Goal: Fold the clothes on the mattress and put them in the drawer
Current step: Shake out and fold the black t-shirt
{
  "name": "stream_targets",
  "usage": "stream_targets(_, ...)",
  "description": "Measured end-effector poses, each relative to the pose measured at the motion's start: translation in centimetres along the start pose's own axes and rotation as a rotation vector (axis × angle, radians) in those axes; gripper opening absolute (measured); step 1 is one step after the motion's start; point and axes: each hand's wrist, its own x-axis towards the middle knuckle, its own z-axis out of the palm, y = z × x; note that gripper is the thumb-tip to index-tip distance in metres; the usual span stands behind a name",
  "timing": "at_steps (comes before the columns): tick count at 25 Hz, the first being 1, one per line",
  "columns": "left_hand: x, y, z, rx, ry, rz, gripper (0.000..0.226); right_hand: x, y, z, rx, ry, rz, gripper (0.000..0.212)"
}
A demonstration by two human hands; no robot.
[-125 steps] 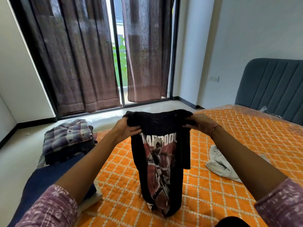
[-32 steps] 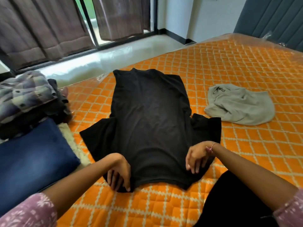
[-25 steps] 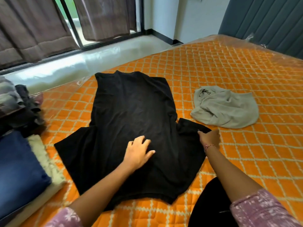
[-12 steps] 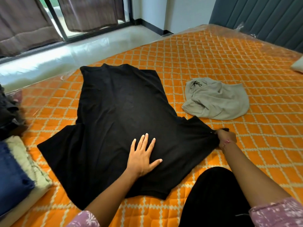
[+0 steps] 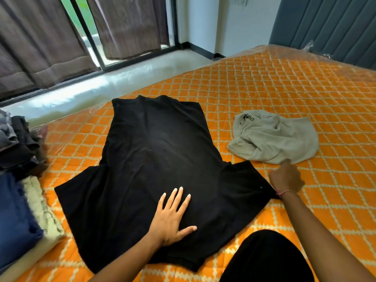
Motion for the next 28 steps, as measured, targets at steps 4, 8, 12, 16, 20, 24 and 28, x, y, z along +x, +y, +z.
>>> stream_targets(4,0.1,0.3,0.5,0.014,-0.026,-0.01,0.087,-0.1,-7.8,2.8,0.137,-0.198,-0.494,0.019)
stream_targets(8,0.9,0.2,-0.7,0.012,-0.036,-0.026,0.083,-0.3,-12.5,6.6,0.044,-0.349,-0.664,0.043)
stream_targets(12,6.7,-6.7,-5.5,-0.02,0.042,-0.213,0.062,2.3,-17.2,9.0,0.14,-0.351,-0.473,0.042)
stream_targets(16,15.5,-14.6,-6.4,-0.076,-0.063,-0.31,0.07,7.8,-22.6,12.8,0.454,-0.348,-0.087,0.029)
stream_targets(20,23.6,-18.7,-8.5,-0.051,-0.08,-0.28,0.084,13.0,-28.5,15.2,0.736,-0.561,0.18,0.037)
stream_targets(24,25.8,-19.4,-7.3,0.001,0.056,-0.307,0.09,14.8,-32.5,15.5,0.735,-0.365,0.2,0.02)
stream_targets(28,25.3,-19.2,-5.0,-0.098,0.116,-0.278,0.089,17.9,-32.9,14.0,0.839,-0.737,0.431,0.033)
